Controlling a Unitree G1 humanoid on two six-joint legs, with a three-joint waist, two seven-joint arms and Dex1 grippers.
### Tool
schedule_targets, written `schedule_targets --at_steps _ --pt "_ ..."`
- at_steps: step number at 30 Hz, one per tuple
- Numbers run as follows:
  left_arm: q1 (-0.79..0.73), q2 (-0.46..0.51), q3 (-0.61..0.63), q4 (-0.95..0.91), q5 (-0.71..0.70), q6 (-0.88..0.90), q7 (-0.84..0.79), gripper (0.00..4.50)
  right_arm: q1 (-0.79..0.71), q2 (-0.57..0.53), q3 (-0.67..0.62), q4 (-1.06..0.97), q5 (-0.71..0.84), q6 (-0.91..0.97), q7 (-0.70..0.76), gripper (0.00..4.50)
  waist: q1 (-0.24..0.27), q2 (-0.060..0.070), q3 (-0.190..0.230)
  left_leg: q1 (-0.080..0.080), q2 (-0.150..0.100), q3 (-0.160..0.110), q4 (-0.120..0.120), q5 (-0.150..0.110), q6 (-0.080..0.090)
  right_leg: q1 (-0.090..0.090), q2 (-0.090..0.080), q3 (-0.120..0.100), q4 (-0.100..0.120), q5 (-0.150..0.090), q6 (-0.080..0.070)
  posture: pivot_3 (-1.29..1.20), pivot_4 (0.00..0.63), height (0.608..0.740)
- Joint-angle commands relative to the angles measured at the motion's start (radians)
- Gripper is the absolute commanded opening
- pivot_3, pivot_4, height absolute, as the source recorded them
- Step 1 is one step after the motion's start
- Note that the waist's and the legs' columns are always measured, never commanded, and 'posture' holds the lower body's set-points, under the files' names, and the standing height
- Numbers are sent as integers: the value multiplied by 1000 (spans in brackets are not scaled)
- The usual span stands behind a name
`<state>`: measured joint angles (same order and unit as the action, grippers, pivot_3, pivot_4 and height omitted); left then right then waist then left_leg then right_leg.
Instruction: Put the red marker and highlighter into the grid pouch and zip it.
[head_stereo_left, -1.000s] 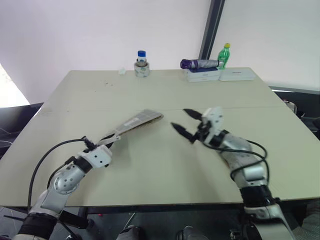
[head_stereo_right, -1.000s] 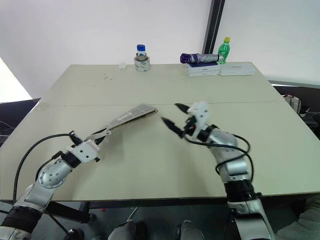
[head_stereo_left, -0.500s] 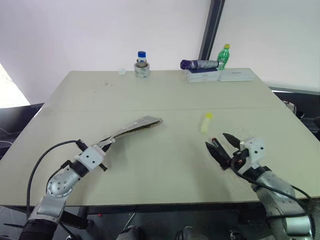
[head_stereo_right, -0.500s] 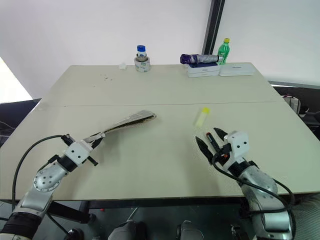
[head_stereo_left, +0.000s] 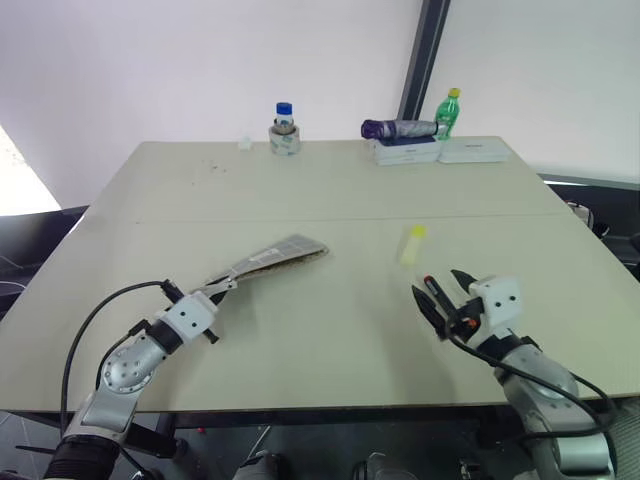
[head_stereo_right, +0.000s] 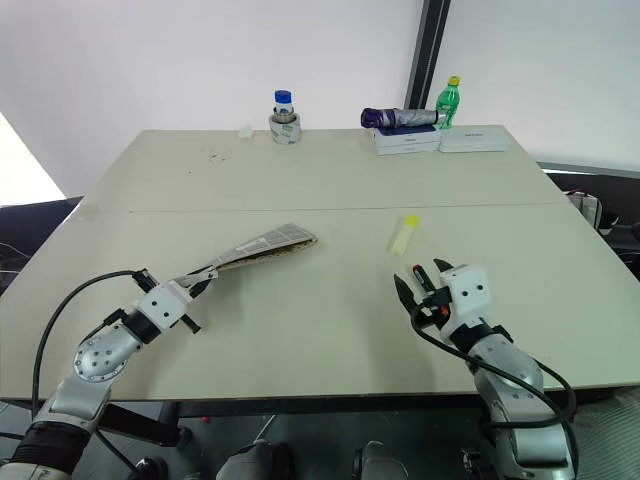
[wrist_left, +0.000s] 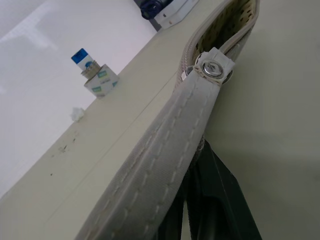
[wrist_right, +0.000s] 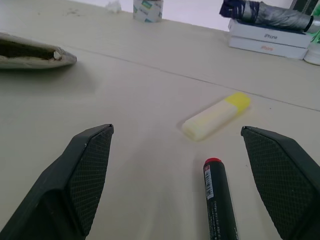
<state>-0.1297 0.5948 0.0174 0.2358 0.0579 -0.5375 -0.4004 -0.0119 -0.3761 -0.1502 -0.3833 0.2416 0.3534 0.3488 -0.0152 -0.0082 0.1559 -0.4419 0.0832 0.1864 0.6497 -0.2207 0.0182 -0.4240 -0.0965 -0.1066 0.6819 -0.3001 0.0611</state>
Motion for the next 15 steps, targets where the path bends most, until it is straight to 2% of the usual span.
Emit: schedule_targets --at_steps 1,7,11,15 --pt "-4 -9 11 -19 6 -17 8 0 -165 41 15 48 -33 108 -115 4269 -6 0 0 0 0 0 0 0 0 -1 0 0 0 0 0 0 150 740" --pt "-17 -24 0 -26 31 -10 12 0 -417 86 62 281 -115 192 -219 4269 -2 0 0 -1 0 1 0 0 0 -1 1 0 0 0 -1 0 150 740" --pt "-20 -37 5 -37 36 5 22 0 -610 137 52 556 -153 243 -322 4269 -4 0 0 -1 0 2 0 1 -1 -1 1 0 0 0 0 0 150 740" --pt "-10 -38 14 -56 47 15 30 0 -706 145 53 712 -168 243 -340 4269 -4 0 0 -1 0 3 -1 4 -6 -2 0 0 1 0 0 0 150 740"
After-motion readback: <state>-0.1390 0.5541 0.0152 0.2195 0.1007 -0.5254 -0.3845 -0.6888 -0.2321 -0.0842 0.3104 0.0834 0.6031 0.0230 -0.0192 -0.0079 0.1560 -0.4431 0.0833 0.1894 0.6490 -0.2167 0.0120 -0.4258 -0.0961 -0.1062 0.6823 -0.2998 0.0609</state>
